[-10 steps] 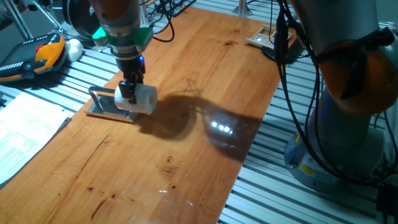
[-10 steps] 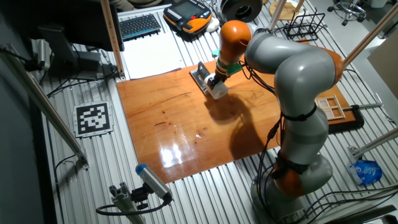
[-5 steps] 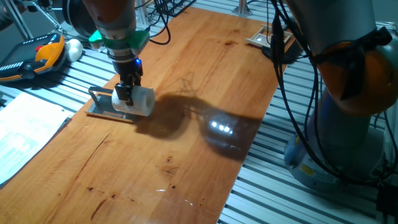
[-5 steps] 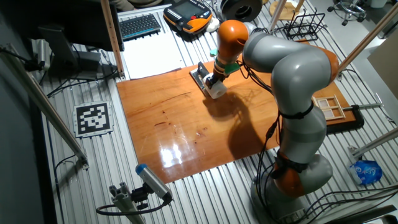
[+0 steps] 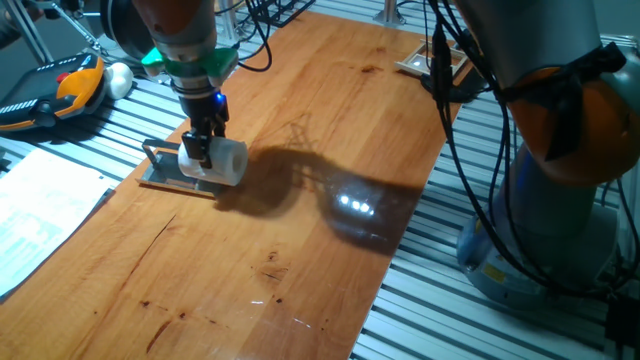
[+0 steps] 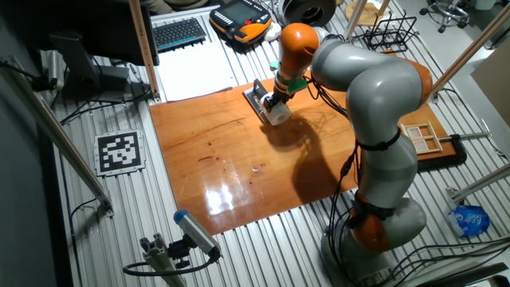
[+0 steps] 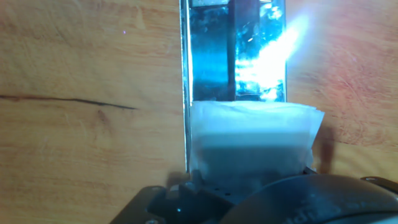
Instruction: Put the toilet paper on its holder
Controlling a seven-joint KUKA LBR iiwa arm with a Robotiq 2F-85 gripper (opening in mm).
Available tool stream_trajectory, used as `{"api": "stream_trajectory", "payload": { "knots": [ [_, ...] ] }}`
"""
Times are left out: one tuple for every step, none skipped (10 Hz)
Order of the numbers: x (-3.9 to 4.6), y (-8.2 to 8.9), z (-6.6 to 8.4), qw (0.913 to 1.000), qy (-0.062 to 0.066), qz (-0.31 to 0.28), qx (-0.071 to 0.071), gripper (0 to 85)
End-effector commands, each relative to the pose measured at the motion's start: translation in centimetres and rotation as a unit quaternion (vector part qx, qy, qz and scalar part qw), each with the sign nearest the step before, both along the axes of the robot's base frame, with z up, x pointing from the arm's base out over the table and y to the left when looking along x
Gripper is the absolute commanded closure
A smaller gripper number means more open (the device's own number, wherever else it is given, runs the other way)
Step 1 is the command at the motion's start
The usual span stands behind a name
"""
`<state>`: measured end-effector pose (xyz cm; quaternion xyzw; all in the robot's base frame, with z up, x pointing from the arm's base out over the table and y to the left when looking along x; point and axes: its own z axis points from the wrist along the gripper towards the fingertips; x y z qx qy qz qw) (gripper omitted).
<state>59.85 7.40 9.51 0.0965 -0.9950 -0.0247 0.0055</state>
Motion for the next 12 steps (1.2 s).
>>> {"api": "stream_trajectory", "payload": {
  "knots": [
    [-0.04, 0.02, 0.17, 1.0, 0.003, -0.002, -0.001, 34.0],
    [-0.12, 0.08, 0.13, 1.0, 0.001, -0.002, -0.002, 34.0],
    [-0.17, 0.1, 0.17, 1.0, 0.001, -0.004, -0.003, 34.0],
    [-0.14, 0.07, 0.21, 0.9999, 0.002, -0.009, -0.004, 34.0],
    [-0.19, 0.05, 0.47, 0.9998, -0.003, -0.013, -0.014, 34.0],
    [-0.21, 0.03, 0.64, 0.9997, -0.005, -0.02, -0.016, 34.0],
    [-0.2, 0.0, 0.69, 0.9996, -0.005, -0.02, -0.021, 34.0],
    [-0.38, 0.15, 0.79, 0.9994, -0.006, -0.021, -0.026, 34.0],
    [-0.45, 0.19, 0.83, 0.9995, -0.008, -0.019, -0.026, 34.0],
    [-0.41, 0.13, 0.86, 0.9995, -0.009, -0.015, -0.027, 34.0],
    [-0.41, 0.13, 0.86, 0.9996, -0.006, -0.009, -0.026, 34.0],
    [-0.41, 0.13, 0.86, 0.9997, -0.003, -0.007, -0.024, 34.0]
  ]
}}
